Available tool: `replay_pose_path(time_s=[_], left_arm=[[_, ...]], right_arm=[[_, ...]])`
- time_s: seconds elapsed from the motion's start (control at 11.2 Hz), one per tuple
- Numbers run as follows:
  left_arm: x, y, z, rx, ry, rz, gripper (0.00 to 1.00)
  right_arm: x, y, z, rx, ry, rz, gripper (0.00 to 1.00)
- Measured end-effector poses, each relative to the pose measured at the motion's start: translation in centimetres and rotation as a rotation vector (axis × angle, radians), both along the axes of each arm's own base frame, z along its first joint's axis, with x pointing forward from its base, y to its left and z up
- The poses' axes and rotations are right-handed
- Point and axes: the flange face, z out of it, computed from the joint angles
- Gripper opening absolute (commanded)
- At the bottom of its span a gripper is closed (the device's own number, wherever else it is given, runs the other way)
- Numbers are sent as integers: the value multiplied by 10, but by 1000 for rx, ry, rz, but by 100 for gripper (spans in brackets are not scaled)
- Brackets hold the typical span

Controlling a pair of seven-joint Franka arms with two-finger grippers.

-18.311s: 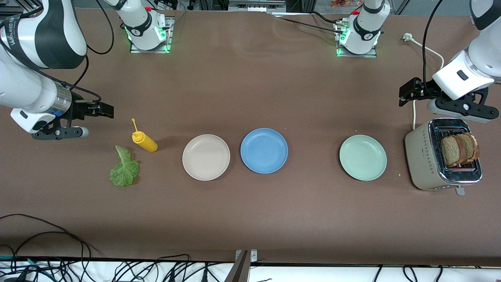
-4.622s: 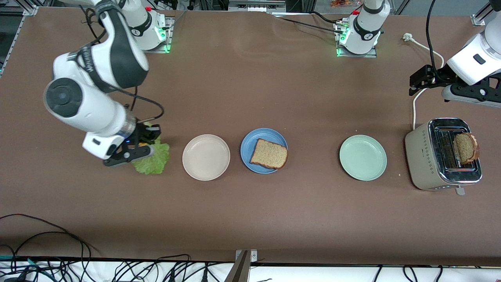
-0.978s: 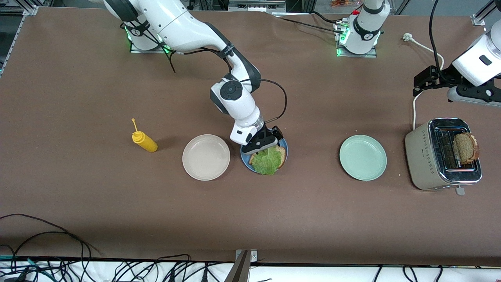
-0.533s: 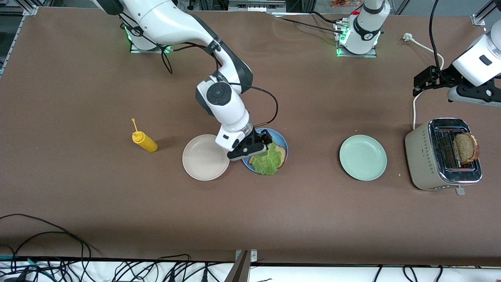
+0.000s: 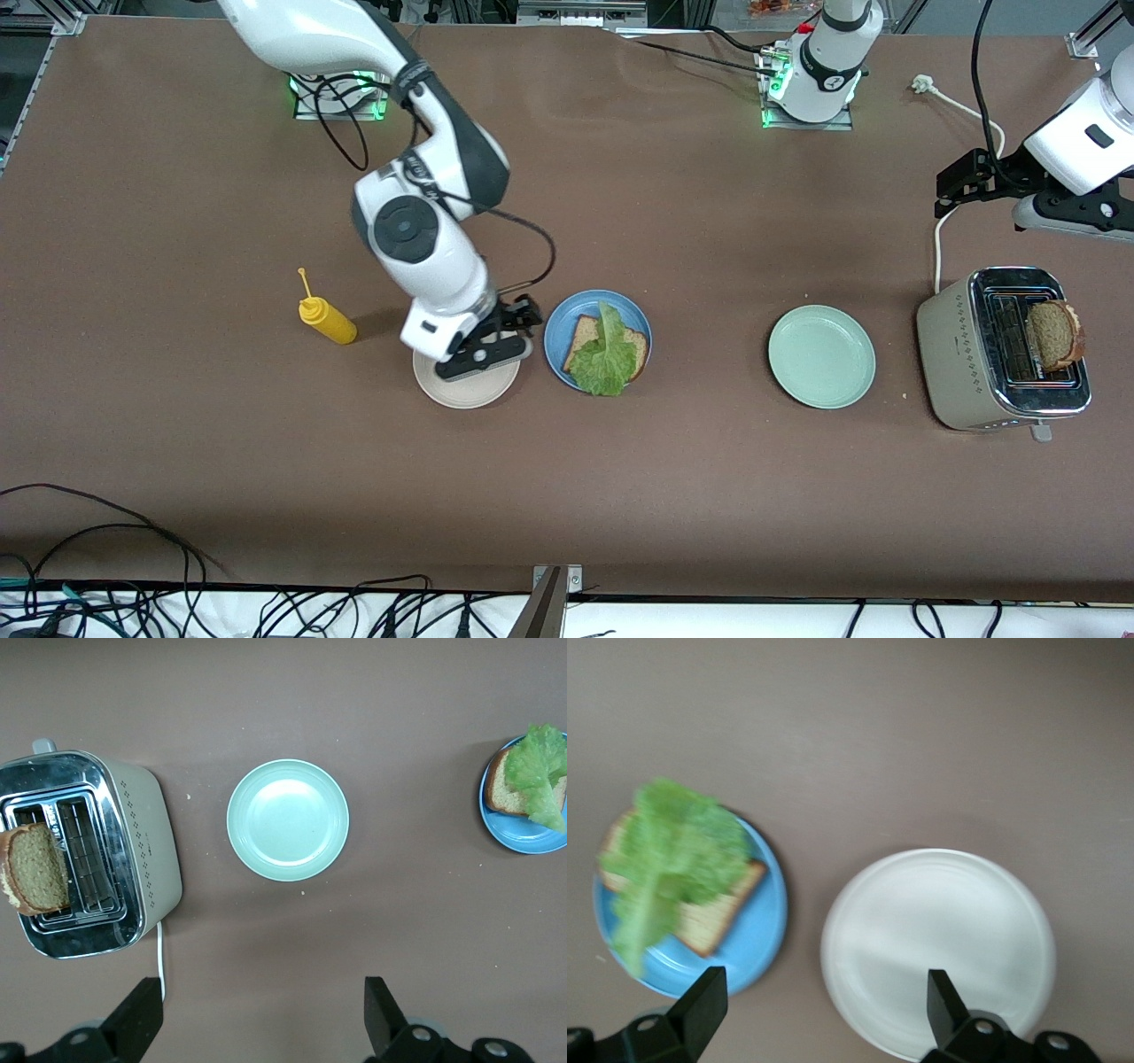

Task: Make sandwich in blue plate with both arms

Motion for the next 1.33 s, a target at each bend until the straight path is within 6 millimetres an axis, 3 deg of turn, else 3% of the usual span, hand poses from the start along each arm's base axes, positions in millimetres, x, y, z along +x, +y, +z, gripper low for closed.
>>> replay_pose_path(time_s=[0.36, 0.62, 0.8, 1.33], left_arm=[[0, 0, 0, 0, 0, 0, 100], [0, 0, 0, 0, 0, 0, 100], [0, 0, 0, 0, 0, 1, 100], [0, 0, 0, 0, 0, 1, 100]], right_arm=[[30, -89, 12, -82, 28, 173, 100], [37, -139, 26, -127, 3, 282, 100], [39, -183, 39, -153, -6, 335, 100], [43, -335, 67, 73, -22, 416, 100]])
